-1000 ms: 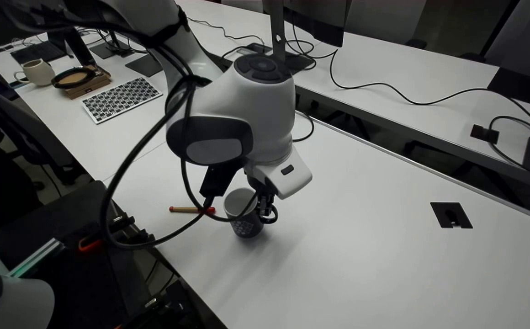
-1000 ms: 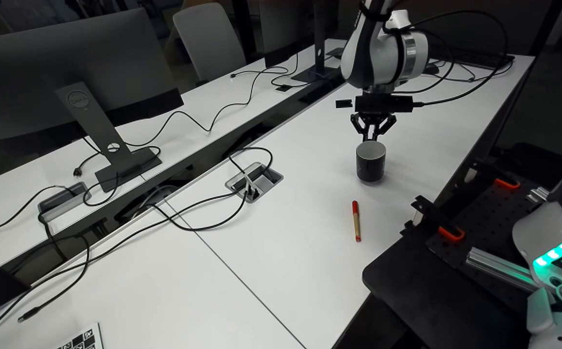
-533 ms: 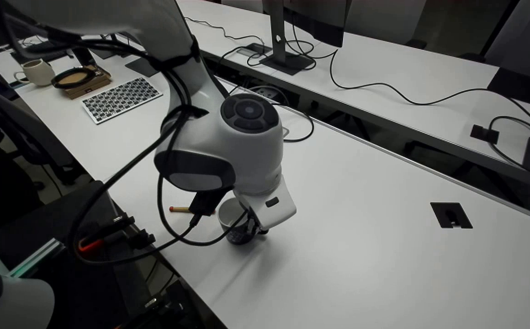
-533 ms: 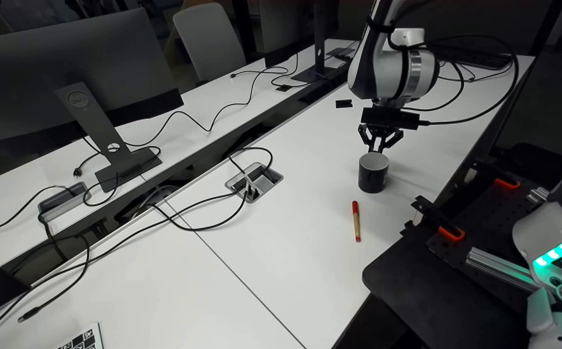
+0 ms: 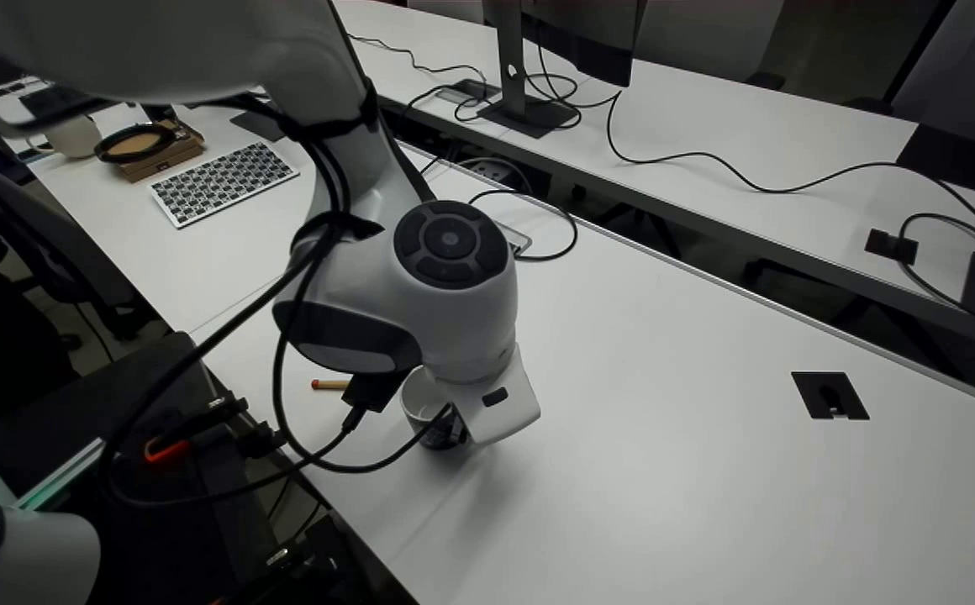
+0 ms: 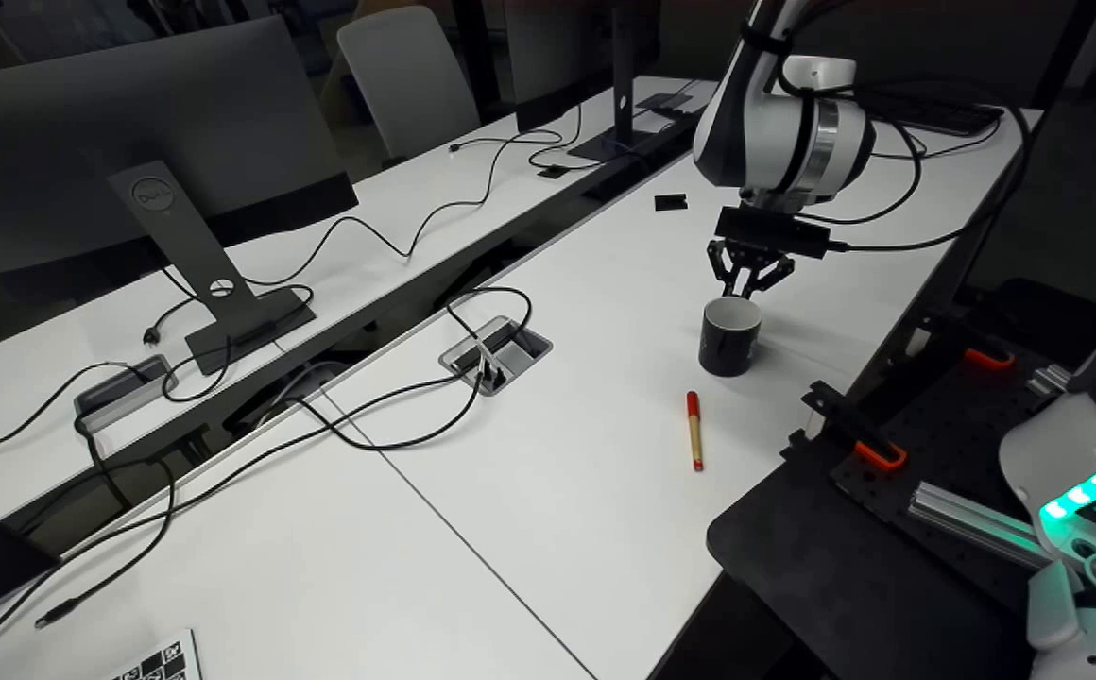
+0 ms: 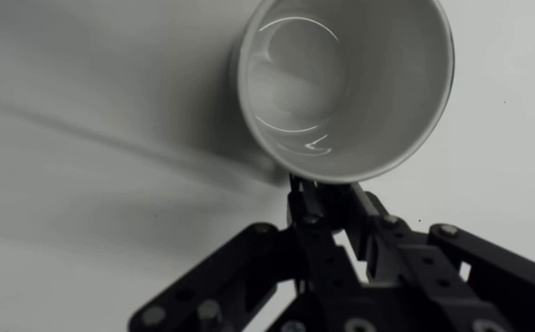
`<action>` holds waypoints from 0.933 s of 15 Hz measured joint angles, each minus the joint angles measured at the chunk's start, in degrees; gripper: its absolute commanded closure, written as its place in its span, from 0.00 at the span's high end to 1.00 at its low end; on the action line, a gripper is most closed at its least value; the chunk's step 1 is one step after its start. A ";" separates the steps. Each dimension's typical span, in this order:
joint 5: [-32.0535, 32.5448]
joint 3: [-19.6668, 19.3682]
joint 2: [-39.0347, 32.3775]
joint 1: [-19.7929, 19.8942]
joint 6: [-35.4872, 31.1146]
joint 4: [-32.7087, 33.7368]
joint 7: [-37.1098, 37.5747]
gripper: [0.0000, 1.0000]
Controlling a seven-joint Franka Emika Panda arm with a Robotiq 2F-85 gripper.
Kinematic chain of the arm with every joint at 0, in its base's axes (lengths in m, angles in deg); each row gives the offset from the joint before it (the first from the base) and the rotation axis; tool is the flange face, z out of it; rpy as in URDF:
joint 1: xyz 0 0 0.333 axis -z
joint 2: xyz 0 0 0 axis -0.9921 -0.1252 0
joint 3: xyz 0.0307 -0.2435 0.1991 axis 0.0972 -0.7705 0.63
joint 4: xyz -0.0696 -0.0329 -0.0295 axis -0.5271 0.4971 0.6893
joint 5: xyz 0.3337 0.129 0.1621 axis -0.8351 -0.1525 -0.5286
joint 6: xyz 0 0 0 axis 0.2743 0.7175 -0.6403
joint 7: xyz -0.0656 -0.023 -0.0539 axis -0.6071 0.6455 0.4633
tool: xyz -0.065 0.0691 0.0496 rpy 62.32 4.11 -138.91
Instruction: Move the mug slightly to the right
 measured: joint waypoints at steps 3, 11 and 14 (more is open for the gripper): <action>0.08 0.98 -0.15 1.19 -0.04 -0.17 -0.50 0.57; 0.45 2.09 0.77 0.29 -0.04 -0.13 -0.95 1.00; 1.33 0.88 3.61 -2.39 0.22 -0.32 -0.94 1.00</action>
